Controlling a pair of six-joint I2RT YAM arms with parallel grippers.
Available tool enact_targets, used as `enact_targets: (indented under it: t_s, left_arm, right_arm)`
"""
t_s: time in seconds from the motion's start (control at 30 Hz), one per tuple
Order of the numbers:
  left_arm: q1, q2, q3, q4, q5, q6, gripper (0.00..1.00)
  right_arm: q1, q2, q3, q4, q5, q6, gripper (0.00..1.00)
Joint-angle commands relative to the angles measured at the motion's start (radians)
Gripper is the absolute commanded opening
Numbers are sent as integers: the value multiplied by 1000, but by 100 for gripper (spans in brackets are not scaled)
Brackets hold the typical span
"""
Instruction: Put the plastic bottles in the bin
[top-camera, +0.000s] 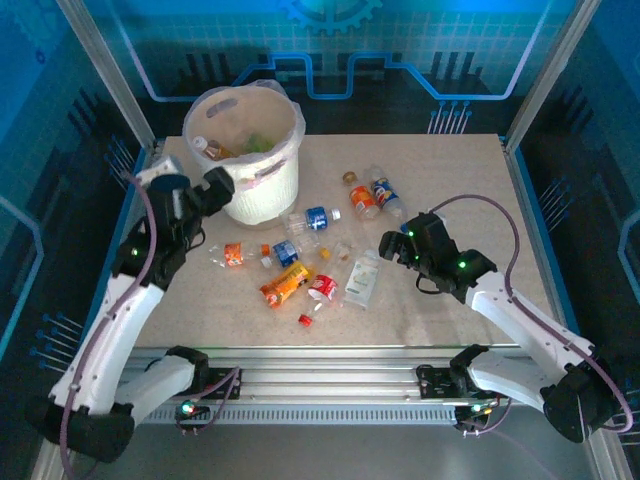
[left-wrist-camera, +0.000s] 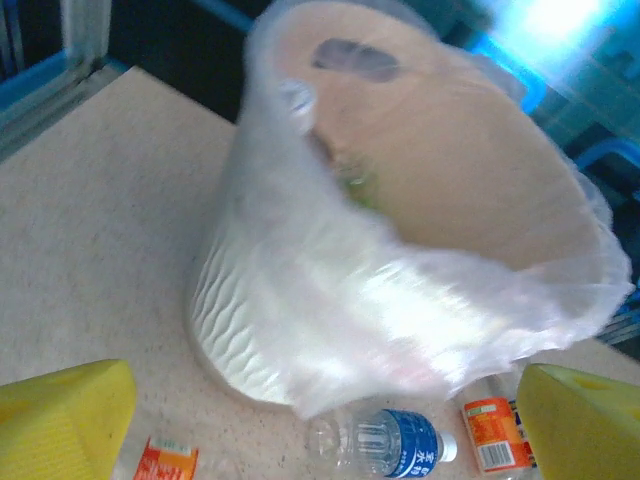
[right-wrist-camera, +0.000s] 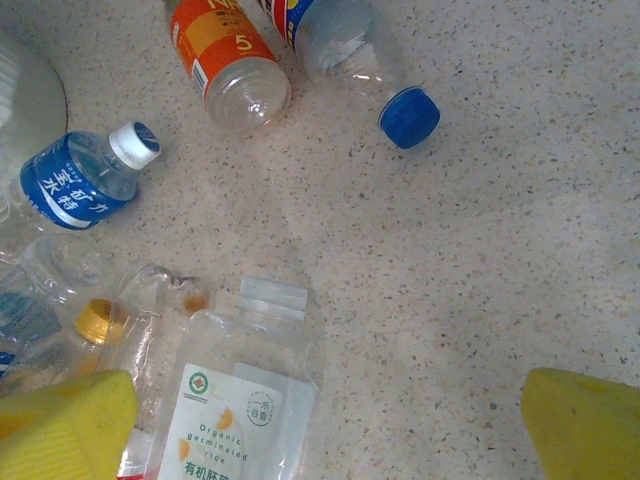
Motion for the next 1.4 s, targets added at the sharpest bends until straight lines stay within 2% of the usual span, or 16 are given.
enact_targets:
  t_s: [0.0, 0.17, 0.4, 0.53, 0.7, 0.97, 1.37]
  left_arm:
    - [-7, -82, -114, -12, -91, -219, 99]
    - [-7, -179, -256, -92, -140, -398, 99]
    - [-7, -175, -441, -34, -19, -594, 99]
    - [-6, -88, -477, 50, 52, -624, 99]
    - [1, 45, -466, 97, 79, -645, 99]
    - [112, 250, -488, 279, 314, -682, 99]
    - [151, 436, -470, 361, 357, -714, 99]
  right_arm:
    - [-16, 7, 32, -25, 3, -8, 100]
    - [-22, 12, 36, -43, 18, -3, 100]
    - [-30, 28, 36, -48, 18, 0, 100]
    - [-29, 34, 37, -48, 11, -2, 100]
    - [-31, 24, 22, -54, 13, 2, 100]
    - [-34, 3, -2, -45, 11, 7, 100]
    - [-38, 2, -9, -39, 10, 13, 100]
